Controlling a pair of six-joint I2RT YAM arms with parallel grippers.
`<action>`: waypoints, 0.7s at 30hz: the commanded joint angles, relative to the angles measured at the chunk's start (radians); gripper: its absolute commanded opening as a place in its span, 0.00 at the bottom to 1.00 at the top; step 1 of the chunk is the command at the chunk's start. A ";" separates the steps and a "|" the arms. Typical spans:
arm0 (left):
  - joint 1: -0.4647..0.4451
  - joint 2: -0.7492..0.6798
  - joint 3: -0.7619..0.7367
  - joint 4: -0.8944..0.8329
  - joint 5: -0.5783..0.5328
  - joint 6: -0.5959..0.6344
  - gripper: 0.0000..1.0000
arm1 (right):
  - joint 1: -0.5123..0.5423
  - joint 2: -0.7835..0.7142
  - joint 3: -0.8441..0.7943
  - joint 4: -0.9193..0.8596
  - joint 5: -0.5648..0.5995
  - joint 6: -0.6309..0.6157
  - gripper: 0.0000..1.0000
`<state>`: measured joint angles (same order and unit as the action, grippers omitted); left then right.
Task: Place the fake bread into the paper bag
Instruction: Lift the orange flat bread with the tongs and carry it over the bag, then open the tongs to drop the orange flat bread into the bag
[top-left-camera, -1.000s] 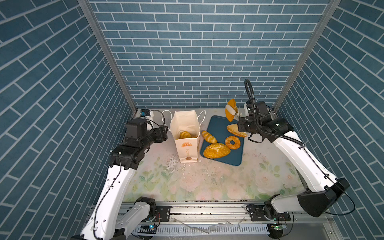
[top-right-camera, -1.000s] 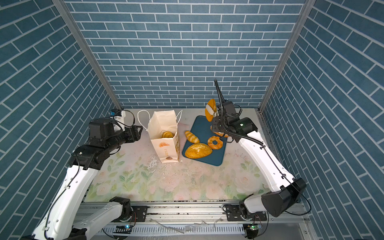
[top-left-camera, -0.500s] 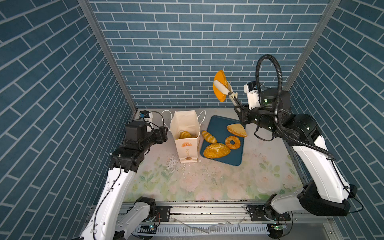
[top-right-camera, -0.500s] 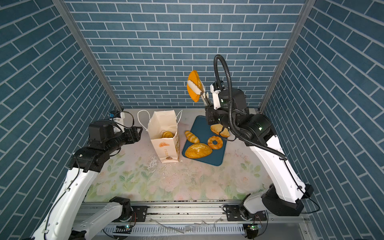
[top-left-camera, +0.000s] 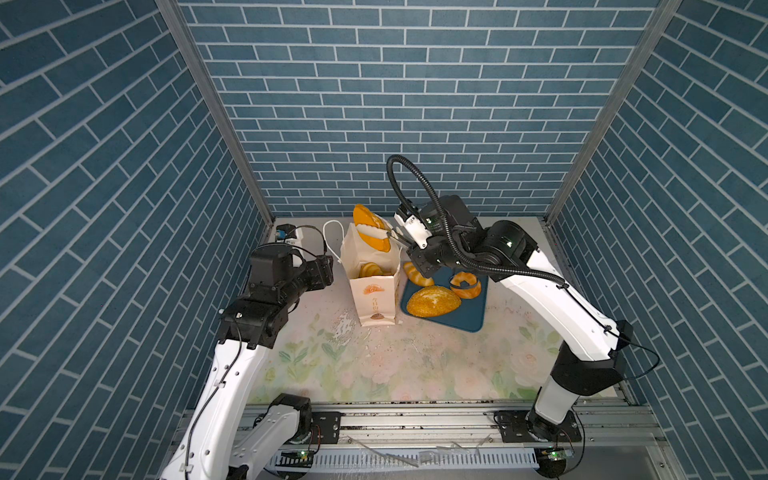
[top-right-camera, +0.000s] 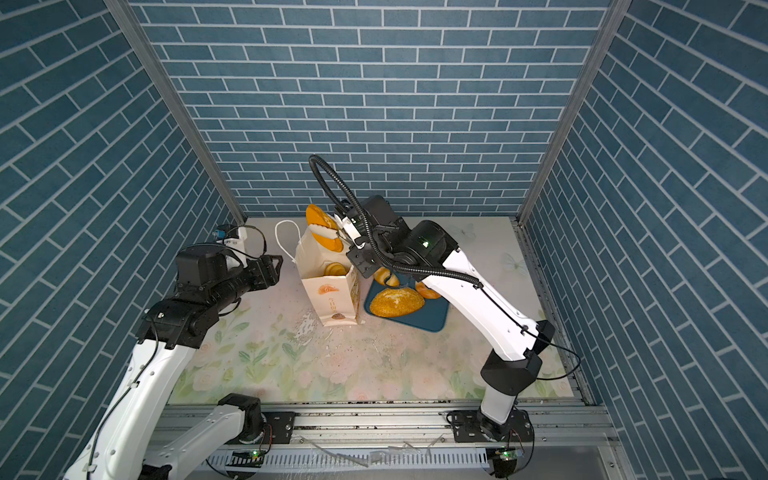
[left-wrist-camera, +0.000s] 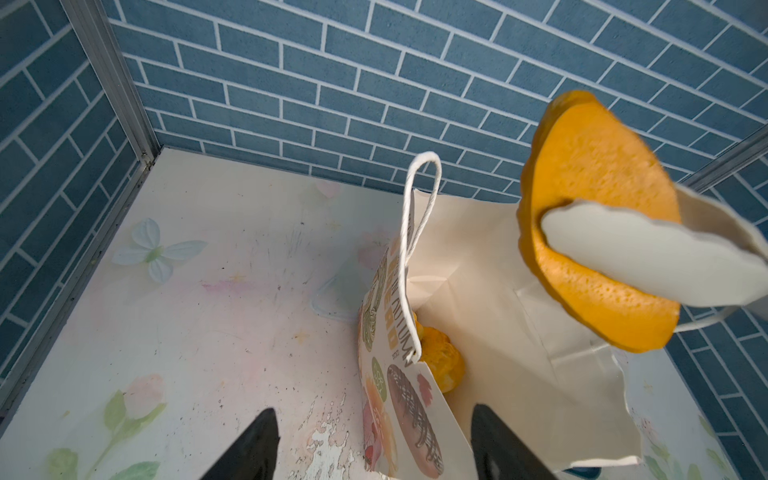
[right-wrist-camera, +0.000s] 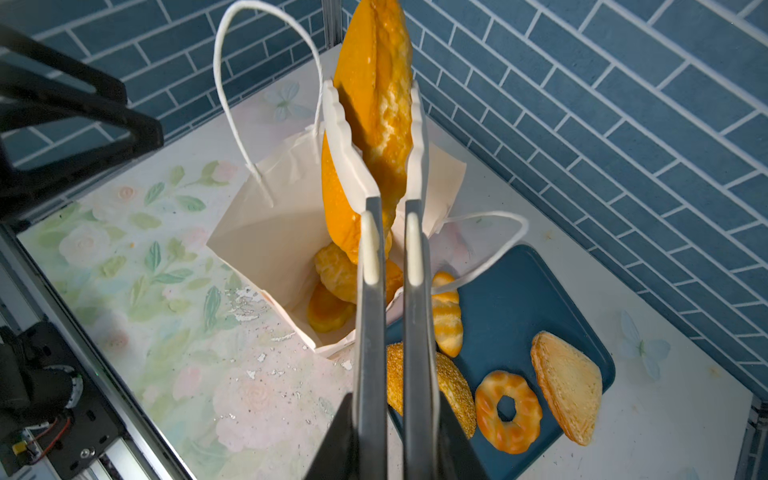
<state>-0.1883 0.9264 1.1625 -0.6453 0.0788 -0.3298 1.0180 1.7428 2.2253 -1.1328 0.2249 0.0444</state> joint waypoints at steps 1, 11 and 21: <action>-0.002 0.002 -0.007 0.008 -0.010 -0.008 0.74 | 0.009 0.000 0.033 0.003 0.027 -0.045 0.19; -0.002 0.012 -0.004 0.003 -0.010 -0.005 0.75 | 0.025 0.063 0.052 -0.088 0.044 -0.037 0.24; -0.002 0.018 -0.005 0.007 -0.002 -0.006 0.75 | 0.038 0.084 0.065 -0.092 0.076 -0.050 0.37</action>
<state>-0.1883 0.9443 1.1625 -0.6453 0.0788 -0.3332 1.0504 1.8263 2.2425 -1.2438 0.2634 0.0170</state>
